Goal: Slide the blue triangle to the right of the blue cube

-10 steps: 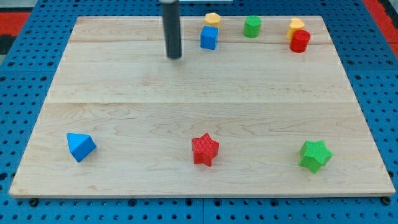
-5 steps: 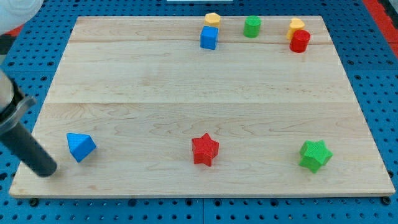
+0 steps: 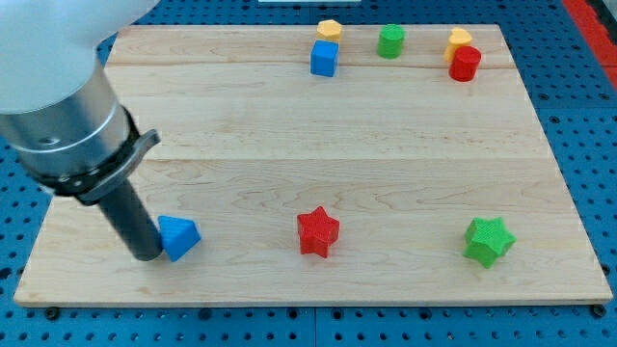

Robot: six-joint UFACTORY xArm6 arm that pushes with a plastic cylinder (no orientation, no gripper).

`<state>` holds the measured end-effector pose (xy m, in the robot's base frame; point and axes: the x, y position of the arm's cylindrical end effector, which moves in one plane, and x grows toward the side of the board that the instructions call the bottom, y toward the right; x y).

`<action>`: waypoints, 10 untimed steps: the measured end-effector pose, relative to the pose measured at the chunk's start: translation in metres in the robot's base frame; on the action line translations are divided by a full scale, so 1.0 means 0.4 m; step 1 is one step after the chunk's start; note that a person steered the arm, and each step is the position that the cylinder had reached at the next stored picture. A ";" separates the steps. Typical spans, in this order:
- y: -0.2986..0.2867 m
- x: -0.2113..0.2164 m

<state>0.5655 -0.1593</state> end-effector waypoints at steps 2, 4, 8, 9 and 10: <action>0.153 -0.010; 0.266 -0.079; 0.413 -0.300; 0.464 -0.346; 0.507 -0.399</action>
<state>0.4058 0.0435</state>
